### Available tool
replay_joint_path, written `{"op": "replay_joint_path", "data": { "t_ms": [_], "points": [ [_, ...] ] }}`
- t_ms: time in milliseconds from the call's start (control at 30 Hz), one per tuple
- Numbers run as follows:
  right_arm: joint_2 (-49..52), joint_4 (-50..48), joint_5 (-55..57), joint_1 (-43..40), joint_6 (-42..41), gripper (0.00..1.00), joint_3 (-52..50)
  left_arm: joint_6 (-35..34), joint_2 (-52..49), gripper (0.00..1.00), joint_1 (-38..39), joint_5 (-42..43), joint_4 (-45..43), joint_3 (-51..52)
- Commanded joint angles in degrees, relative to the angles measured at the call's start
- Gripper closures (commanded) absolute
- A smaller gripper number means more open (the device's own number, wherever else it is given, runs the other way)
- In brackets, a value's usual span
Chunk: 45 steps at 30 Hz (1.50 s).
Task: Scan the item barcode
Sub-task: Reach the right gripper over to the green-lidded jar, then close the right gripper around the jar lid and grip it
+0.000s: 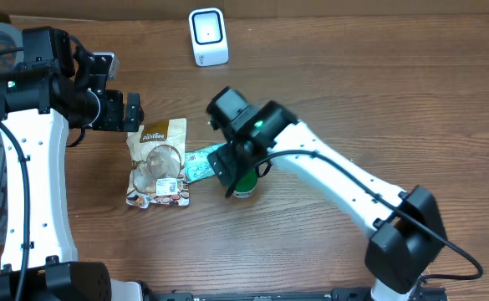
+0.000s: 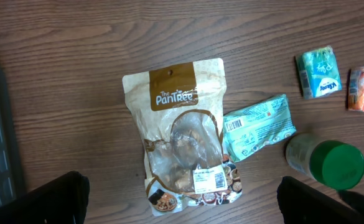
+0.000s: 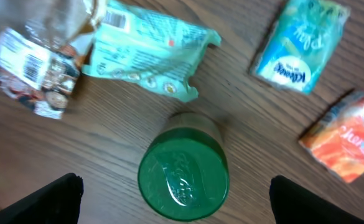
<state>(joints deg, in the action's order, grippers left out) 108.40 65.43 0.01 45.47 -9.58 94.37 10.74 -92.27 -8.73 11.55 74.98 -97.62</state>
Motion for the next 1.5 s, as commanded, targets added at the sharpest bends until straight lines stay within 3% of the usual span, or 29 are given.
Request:
{"op": "replay_joint_path", "data": {
  "t_ms": [0, 1467],
  "points": [
    [1.31, 0.13, 6.47, 1.77, -3.74, 0.06, -0.37, 1.07, 0.68, 0.01, 0.13, 0.02, -0.22, -1.11],
    [3.28, -1.97, 4.37, 2.03, -5.46, 0.05, -4.44, 1.07, 0.68, 0.01, 0.13, 0.04, -0.22, -1.11]
  ]
}}
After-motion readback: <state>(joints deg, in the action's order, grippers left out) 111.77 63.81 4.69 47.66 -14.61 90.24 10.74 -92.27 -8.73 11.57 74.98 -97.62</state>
